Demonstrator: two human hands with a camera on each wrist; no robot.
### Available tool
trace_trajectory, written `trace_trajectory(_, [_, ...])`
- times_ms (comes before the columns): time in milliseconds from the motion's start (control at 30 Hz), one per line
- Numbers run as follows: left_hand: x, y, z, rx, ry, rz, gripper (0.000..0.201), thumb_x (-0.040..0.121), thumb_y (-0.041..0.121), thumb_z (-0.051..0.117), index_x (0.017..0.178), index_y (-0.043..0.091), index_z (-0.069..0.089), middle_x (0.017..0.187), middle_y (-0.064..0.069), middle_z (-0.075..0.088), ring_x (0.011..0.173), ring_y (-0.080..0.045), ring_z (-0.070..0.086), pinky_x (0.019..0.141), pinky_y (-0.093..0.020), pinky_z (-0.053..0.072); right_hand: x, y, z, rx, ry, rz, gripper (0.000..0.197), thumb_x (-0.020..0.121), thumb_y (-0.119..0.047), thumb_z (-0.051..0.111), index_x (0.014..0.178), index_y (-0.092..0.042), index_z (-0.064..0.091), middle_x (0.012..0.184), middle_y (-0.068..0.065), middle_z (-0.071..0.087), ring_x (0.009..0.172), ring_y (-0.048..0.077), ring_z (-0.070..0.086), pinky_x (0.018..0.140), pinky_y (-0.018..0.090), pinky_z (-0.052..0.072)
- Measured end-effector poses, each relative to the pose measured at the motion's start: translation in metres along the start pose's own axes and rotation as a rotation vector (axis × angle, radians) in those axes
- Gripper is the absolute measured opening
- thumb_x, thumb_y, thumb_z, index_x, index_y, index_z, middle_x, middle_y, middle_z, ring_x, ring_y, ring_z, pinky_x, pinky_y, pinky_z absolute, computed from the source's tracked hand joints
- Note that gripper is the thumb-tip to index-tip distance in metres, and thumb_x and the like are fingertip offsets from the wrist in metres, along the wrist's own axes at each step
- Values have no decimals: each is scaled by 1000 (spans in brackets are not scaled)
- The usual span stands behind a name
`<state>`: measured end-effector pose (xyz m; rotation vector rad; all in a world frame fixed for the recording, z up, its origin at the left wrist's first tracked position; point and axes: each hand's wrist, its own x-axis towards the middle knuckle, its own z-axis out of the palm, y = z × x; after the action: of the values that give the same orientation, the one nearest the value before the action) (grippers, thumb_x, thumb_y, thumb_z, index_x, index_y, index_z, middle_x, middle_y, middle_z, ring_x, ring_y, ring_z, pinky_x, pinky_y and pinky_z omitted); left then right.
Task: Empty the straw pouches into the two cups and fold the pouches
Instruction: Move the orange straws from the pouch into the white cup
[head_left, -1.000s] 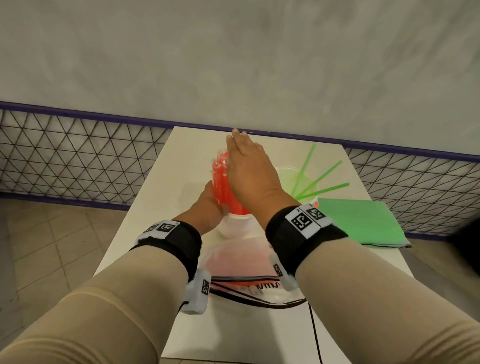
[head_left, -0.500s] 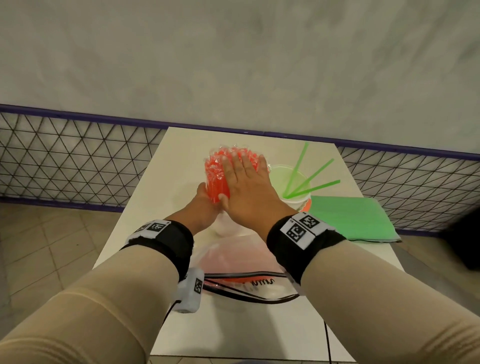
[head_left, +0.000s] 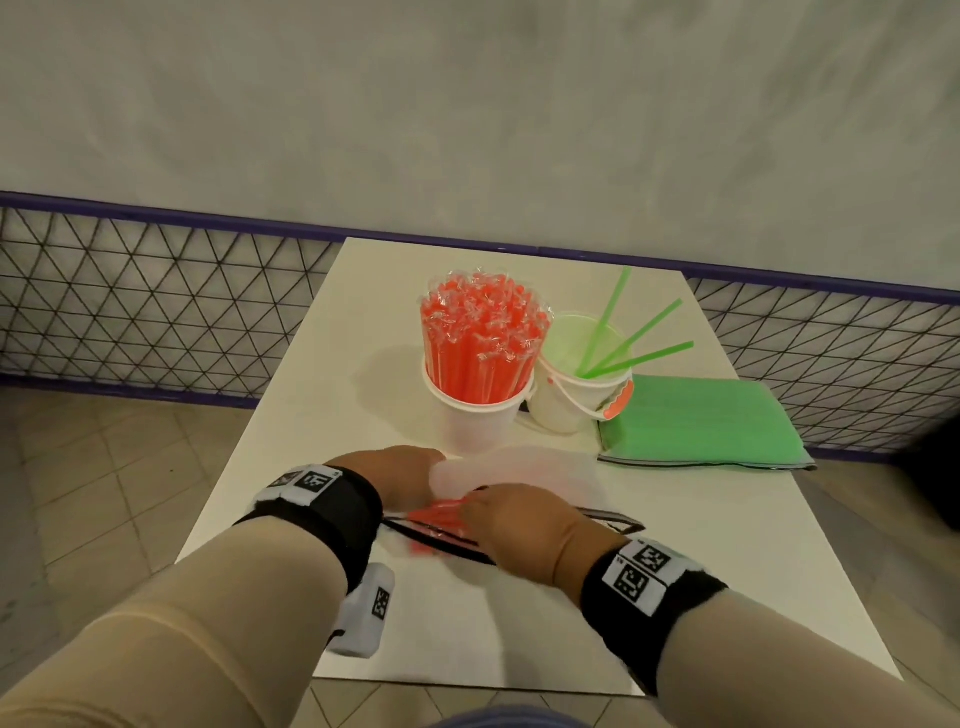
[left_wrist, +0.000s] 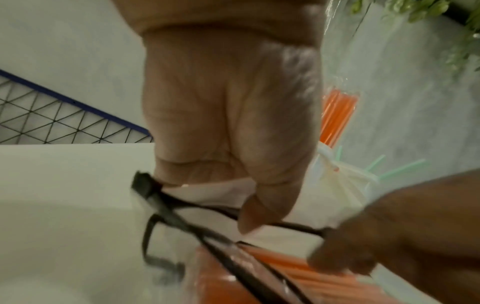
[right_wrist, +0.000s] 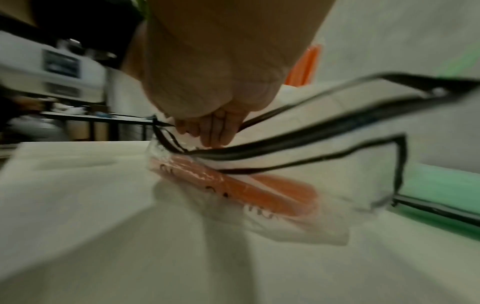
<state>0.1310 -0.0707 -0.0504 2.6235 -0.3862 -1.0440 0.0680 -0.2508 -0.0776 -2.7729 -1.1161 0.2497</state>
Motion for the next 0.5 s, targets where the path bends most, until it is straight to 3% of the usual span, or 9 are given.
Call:
trace_trajectory(100, [2, 3, 8, -160, 45, 6, 76, 70, 91, 24, 101, 34, 65, 112, 10, 64, 99, -14, 57, 98, -36, 40, 8, 24, 18, 12, 57, 93, 46, 84, -12, 58, 131, -14, 56, 125, 8, 62, 112, 28, 60, 100, 40, 48])
trace_trajectory(167, [1, 11, 9, -216, 50, 76, 73, 78, 89, 20, 92, 31, 64, 104, 8, 63, 94, -14, 57, 93, -34, 40, 9, 26, 17, 126, 43, 190, 54, 88, -30, 48, 142, -30, 39, 140, -3, 49, 127, 20, 46, 111, 39, 37])
trace_trajectory(200, [4, 12, 10, -240, 52, 106, 68, 81, 85, 23, 96, 32, 64, 107, 8, 63, 97, -14, 56, 92, -33, 39, 9, 28, 19, 144, 20, 215, 59, 86, -35, 52, 142, -32, 35, 142, -4, 46, 128, 19, 44, 111, 38, 36])
trace_trajectory(267, [9, 15, 12, -262, 83, 144, 54, 89, 73, 35, 111, 31, 61, 118, 7, 61, 107, -16, 55, 93, -31, 38, 10, 25, 23, 2, -88, 203, 71, 79, -34, 65, 142, -19, 36, 139, 6, 47, 124, 26, 47, 107, 40, 39])
trace_trajectory(333, [16, 13, 13, -247, 175, 150, 31, 95, 44, 51, 119, 24, 55, 120, 0, 60, 107, -20, 55, 88, -30, 40, 11, 22, 26, -57, -130, 245, 59, 85, -27, 59, 138, -13, 39, 132, 12, 50, 118, 32, 50, 101, 44, 43])
trace_trajectory(400, [21, 10, 14, -202, 245, 117, 20, 89, 18, 58, 108, 16, 52, 104, -3, 60, 92, -22, 56, 74, -32, 45, 14, 19, 23, -10, -91, 307, 44, 93, -22, 48, 136, -14, 41, 128, 13, 53, 113, 33, 53, 98, 45, 45])
trace_trajectory(500, [23, 3, 15, -155, 257, 75, 22, 79, 0, 56, 88, 17, 45, 86, -1, 52, 76, -18, 49, 58, -26, 38, 15, 18, 14, -5, -92, 313, 29, 94, -14, 47, 123, -12, 53, 119, 12, 60, 106, 30, 59, 92, 39, 48])
